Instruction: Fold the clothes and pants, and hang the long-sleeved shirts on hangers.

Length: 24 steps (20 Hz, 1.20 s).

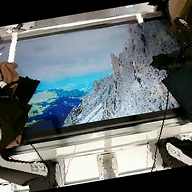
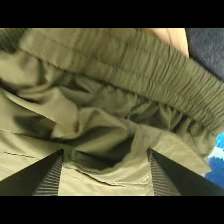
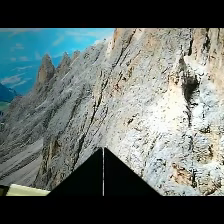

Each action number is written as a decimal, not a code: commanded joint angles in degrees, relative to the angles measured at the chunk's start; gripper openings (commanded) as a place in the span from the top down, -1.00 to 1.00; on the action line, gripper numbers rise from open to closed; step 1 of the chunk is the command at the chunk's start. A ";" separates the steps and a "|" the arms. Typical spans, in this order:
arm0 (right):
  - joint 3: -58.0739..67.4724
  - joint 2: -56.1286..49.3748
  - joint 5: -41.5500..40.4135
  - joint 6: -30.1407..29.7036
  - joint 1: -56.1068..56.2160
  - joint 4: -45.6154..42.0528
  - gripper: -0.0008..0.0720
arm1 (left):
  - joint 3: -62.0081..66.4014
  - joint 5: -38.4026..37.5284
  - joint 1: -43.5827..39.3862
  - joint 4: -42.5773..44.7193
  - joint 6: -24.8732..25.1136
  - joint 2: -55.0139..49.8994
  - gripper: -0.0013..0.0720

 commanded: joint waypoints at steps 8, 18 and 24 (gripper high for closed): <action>0.37 -2.71 -2.27 -0.61 0.04 -3.89 0.95 | -2.69 0.42 -3.82 -1.60 0.96 3.76 0.94; 16.61 -2.34 6.60 -3.02 -0.13 -23.21 0.95 | -2.71 13.07 -42.16 -32.28 0.96 15.32 0.94; 17.53 -2.73 5.51 -3.04 -0.13 -23.23 0.95 | -2.69 28.87 -60.37 -32.44 0.94 -1.57 0.94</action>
